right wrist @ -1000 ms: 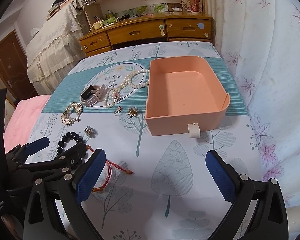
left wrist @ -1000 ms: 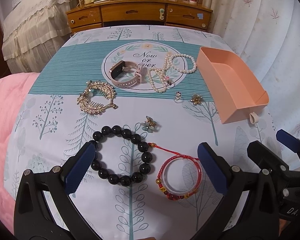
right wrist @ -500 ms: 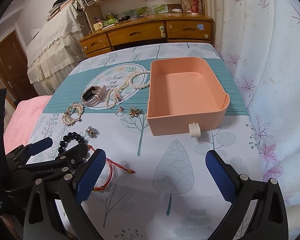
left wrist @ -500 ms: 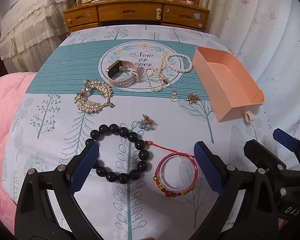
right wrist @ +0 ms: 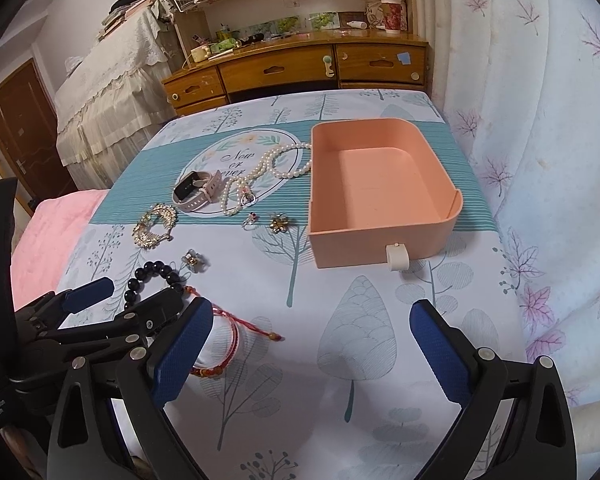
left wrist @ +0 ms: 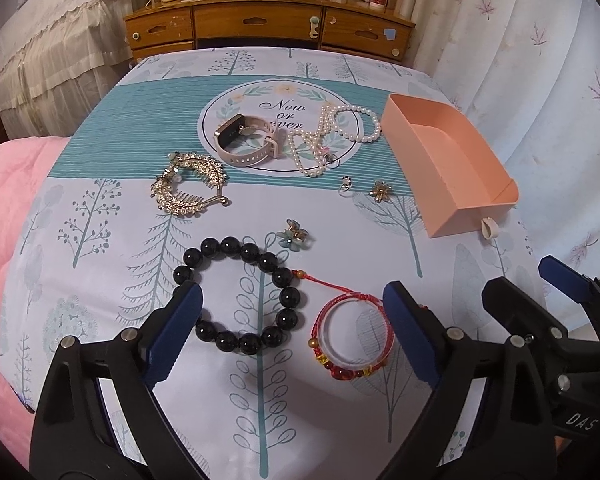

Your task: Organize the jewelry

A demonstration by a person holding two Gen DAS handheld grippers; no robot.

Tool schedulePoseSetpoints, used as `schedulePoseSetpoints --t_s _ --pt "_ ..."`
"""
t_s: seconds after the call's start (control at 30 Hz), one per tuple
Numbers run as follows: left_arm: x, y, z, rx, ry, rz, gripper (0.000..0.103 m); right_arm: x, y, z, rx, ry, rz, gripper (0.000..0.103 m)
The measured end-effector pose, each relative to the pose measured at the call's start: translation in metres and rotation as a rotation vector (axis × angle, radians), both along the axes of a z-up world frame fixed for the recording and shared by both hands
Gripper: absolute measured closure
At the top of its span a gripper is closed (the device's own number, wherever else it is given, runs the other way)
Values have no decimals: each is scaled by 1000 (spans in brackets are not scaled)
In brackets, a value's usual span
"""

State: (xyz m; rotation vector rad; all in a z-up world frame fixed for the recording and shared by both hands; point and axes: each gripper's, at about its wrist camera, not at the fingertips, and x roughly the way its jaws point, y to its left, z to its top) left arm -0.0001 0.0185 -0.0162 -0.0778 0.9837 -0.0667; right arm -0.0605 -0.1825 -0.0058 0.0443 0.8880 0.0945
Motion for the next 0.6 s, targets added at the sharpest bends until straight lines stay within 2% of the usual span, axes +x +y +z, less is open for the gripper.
schedulePoseSetpoints --t_s 0.23,0.43,0.6 --pt "-7 7 2 -10 -3 5 15 -7 8 4 -10 -8 9 3" --pt "-9 13 -1 9 27 -9 15 -10 18 3 -24 3 27 5" --pt "-5 36 -1 -23 74 -9 14 -5 30 3 -38 40 78 20"
